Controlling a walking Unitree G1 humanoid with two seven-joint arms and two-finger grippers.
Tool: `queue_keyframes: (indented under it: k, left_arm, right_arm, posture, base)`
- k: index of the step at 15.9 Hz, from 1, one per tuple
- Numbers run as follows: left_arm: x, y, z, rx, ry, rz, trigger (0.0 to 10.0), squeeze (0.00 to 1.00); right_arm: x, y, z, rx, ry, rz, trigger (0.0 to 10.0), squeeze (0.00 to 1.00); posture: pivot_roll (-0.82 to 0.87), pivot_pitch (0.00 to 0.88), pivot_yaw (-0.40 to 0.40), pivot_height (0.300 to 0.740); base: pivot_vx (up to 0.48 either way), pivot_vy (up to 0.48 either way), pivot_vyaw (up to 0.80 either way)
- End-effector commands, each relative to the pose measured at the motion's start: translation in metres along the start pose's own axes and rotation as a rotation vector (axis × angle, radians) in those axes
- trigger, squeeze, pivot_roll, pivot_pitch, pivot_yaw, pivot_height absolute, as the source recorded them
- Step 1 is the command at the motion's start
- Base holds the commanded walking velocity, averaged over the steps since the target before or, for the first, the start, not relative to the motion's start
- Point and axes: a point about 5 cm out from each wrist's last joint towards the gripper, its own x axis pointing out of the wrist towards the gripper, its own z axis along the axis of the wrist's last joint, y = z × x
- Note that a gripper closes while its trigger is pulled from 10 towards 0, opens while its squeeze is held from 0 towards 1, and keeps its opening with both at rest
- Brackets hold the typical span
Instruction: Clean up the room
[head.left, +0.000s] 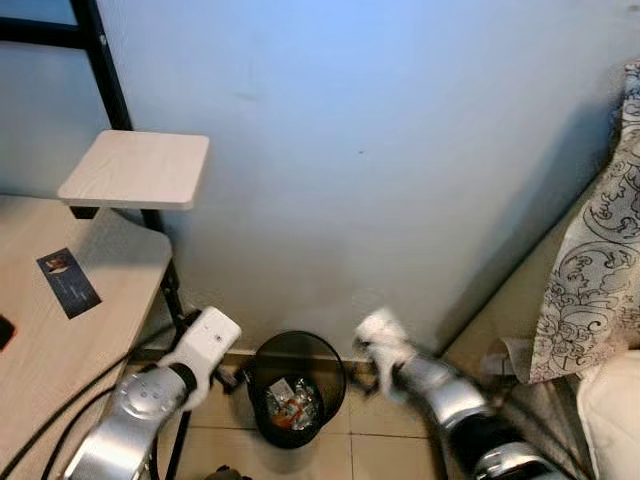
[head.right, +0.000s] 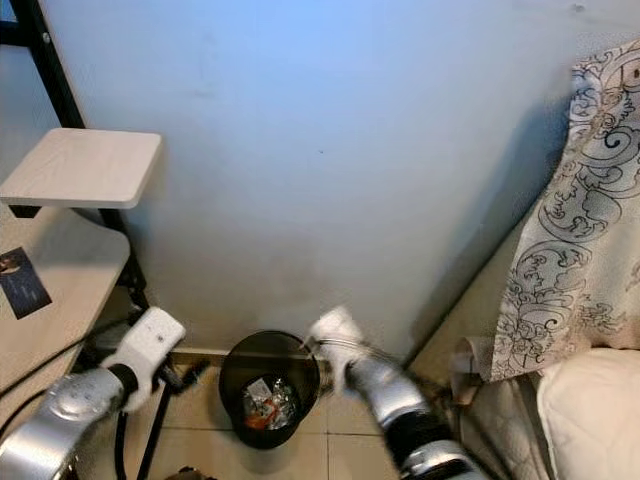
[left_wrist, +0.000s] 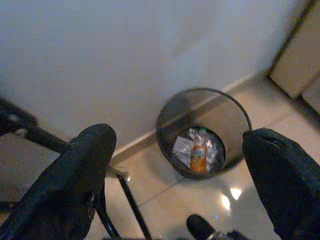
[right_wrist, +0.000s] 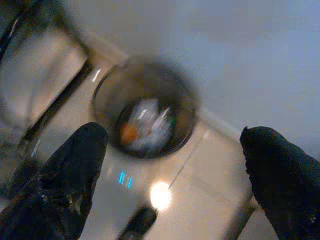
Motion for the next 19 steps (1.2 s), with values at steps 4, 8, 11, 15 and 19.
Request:
queue_keyframes:
  k: [4, 8, 11, 15, 19]
  left_arm:
    - [-0.001, 0.003, 0.022, -0.073, -0.141, 0.077, 10.0, 0.00]
    - [-0.011, -0.004, 0.034, -0.142, -0.217, 0.142, 10.0, 0.00]
    - [-0.025, -0.001, 0.032, -0.186, -0.235, 0.203, 10.0, 0.00]
    - [-0.037, 0.008, 0.030, -0.323, -0.233, 0.303, 10.0, 0.00]
    - [-0.039, 0.012, 0.028, -0.245, -0.224, 0.321, 10.0, 0.00]
  right_arm:
    - [-0.035, -0.020, 0.005, 0.195, -0.183, -0.180, 10.0, 0.00]
    - [-0.087, -0.020, 0.007, 0.301, -0.312, -0.339, 10.0, 0.00]
    - [-0.101, -0.013, 0.011, 0.311, -0.337, -0.361, 10.0, 0.00]
    - [-0.109, -0.011, 0.012, 0.324, -0.324, -0.376, 10.0, 0.00]
    - [-0.113, -0.016, 0.017, 0.324, -0.329, -0.397, 10.0, 0.00]
  posture:
    - [-0.03, 0.000, -0.027, 0.740]
    - [-0.08, 0.000, 0.013, 0.740]
    - [-0.07, 0.000, 0.010, 0.740]
    - [-0.05, 0.000, -0.005, 0.740]
    - [-0.06, 0.000, -0.012, 0.740]
  base:
    - [0.000, 0.000, -0.77]
    - [0.000, 0.000, -0.77]
    - [0.000, 0.000, -0.77]
    - [0.000, 0.000, -0.77]
    - [0.000, 0.000, -0.77]
